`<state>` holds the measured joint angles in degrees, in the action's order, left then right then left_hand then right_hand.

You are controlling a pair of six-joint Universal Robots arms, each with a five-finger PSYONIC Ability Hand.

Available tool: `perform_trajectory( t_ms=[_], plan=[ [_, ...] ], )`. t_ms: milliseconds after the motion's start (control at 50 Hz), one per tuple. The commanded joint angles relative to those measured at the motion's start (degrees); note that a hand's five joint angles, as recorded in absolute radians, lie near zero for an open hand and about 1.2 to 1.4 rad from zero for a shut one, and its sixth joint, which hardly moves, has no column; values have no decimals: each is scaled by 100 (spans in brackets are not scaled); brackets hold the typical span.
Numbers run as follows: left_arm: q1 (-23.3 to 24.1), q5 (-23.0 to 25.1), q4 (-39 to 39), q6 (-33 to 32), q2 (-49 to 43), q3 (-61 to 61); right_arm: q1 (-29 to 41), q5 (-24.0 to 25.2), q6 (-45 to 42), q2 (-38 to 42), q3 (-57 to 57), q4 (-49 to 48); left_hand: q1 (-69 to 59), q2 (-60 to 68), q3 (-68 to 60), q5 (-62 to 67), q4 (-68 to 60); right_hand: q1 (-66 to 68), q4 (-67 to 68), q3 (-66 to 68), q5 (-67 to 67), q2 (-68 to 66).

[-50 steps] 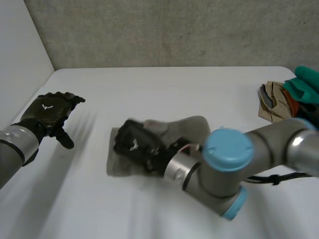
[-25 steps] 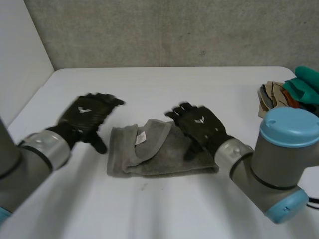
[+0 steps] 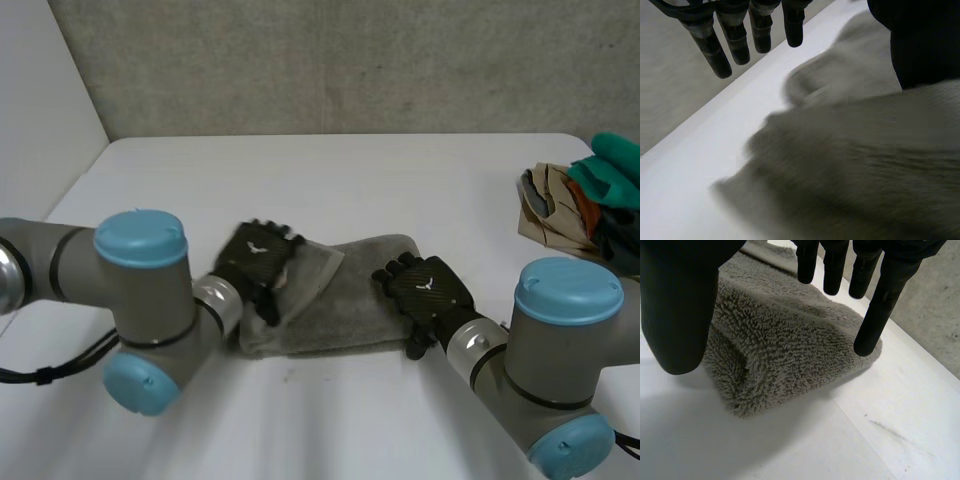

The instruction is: Fold the laundry.

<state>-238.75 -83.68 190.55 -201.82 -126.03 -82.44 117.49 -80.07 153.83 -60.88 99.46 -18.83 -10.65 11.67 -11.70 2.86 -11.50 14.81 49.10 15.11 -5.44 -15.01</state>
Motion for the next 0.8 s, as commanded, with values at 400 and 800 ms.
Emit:
perform_trajectory(
  t_ms=[400,800],
  plan=[
    [-418,-1001,492,-437,1519,-1152,-375,-342,-555,-240,240,-51,65,-167,170,-286,150,6519,3090,6489,-6456,-6499],
    [-778,-685,290,257,2425,-1670,1302,509,-3218,-602,-15,-815,65,-167,170,-286,150,6519,3090,6489,-6456,-6499]
  ],
)
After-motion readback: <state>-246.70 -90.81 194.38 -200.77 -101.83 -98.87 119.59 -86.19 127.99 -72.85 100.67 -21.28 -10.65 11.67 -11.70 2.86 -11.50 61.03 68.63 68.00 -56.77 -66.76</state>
